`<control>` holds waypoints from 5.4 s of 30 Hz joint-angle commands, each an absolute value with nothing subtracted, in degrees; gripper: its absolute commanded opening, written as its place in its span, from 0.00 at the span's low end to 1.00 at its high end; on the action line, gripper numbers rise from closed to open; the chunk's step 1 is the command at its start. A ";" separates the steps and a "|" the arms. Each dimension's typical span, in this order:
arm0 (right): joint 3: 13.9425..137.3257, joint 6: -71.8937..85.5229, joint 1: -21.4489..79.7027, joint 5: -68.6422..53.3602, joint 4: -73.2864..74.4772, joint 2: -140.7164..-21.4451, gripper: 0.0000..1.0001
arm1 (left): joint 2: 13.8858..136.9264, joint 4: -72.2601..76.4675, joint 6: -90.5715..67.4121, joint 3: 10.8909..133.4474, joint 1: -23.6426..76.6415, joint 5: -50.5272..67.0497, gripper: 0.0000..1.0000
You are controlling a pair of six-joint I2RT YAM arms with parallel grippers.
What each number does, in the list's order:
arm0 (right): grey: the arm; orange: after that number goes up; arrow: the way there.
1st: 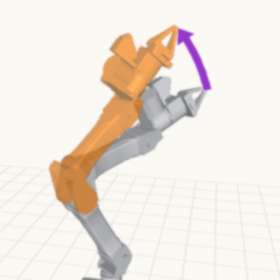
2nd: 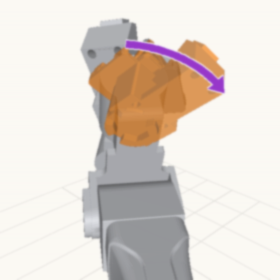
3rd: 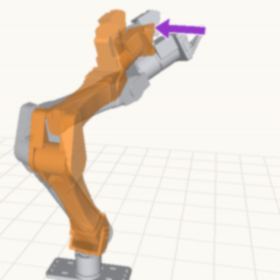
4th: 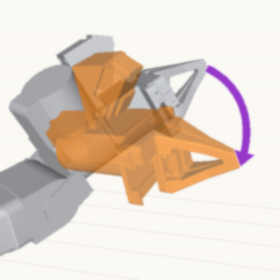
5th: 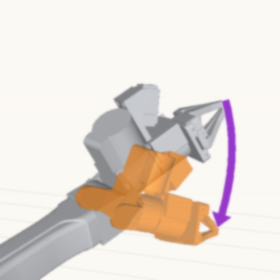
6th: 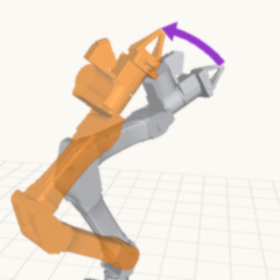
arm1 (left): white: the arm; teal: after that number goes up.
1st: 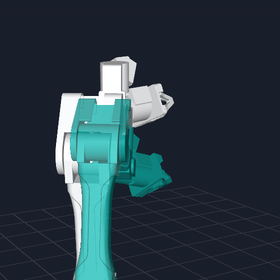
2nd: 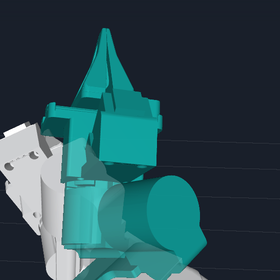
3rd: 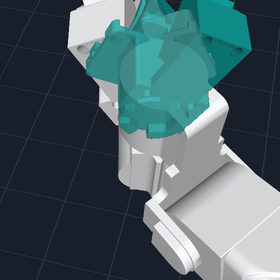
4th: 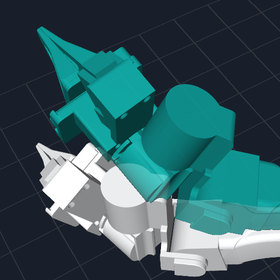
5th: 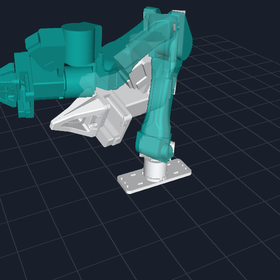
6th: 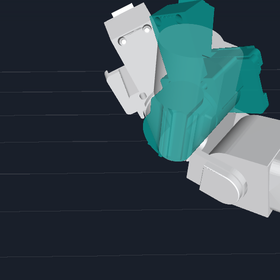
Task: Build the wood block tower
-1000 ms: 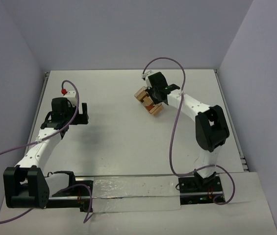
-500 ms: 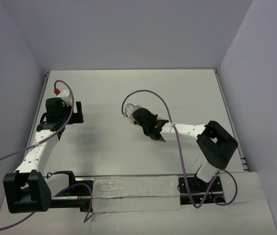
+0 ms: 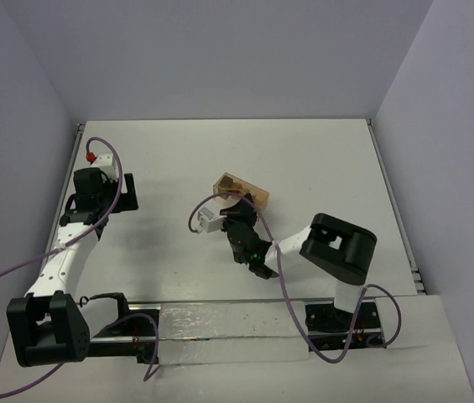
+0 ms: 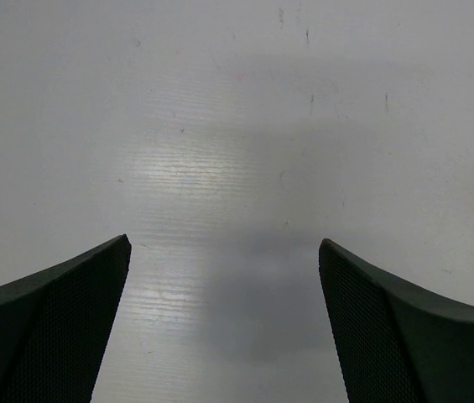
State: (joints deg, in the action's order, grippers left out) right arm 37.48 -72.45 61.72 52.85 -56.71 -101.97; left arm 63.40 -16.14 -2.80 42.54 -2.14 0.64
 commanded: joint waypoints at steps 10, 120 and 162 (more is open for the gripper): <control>38.00 -106.50 67.42 51.91 -101.16 -117.02 0.00 | 62.97 -14.95 -3.60 44.50 -3.87 0.63 0.99; 72.85 -26.85 -26.07 -13.39 31.01 -96.81 0.00 | 56.77 -8.67 2.90 40.48 -4.83 23.12 0.99; 78.39 -25.07 -14.94 -27.63 44.18 -78.11 1.00 | 65.29 -21.24 24.79 47.94 6.85 34.83 0.99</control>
